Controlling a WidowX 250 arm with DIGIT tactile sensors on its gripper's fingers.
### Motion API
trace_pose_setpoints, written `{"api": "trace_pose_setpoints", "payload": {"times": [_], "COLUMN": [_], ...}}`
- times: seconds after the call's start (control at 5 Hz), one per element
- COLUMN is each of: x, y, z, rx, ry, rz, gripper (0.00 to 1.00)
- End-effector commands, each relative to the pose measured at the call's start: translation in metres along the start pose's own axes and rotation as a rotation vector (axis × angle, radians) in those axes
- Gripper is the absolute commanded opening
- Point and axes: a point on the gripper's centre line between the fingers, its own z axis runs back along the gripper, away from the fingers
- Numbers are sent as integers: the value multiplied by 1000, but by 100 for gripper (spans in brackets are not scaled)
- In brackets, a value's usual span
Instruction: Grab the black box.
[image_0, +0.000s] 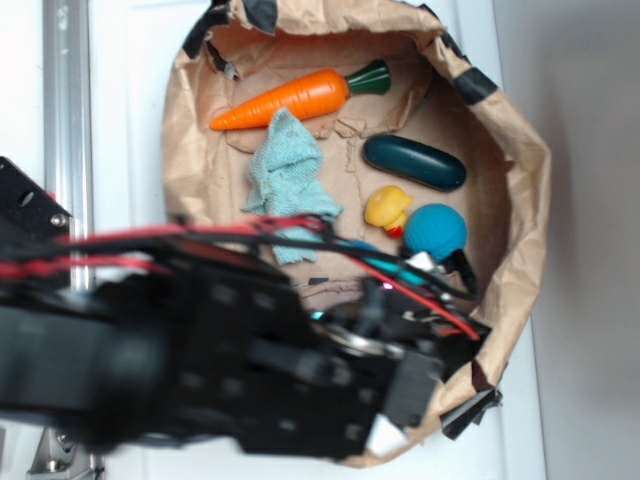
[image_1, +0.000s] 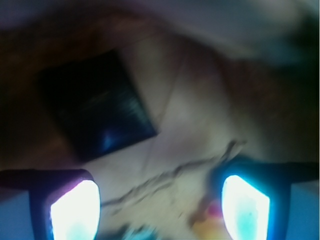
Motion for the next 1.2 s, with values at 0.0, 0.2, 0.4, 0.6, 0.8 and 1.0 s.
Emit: {"api": "trace_pose_setpoints", "payload": {"times": [0.0,0.2,0.4,0.6,0.8,1.0], "x": [-14,-14,-6,4,11,16], "y": [-3,2,2,-4,-6,-5], "z": [8,-4,-11,-8,6,11], "rx": [-107,-144,-177,-153,-86,-76], "ry": [-156,-176,-220,-211,-243,-274], "rz": [-33,-52,-118,-144,-127,-120], "gripper": [100,100,100,100,100,100]}}
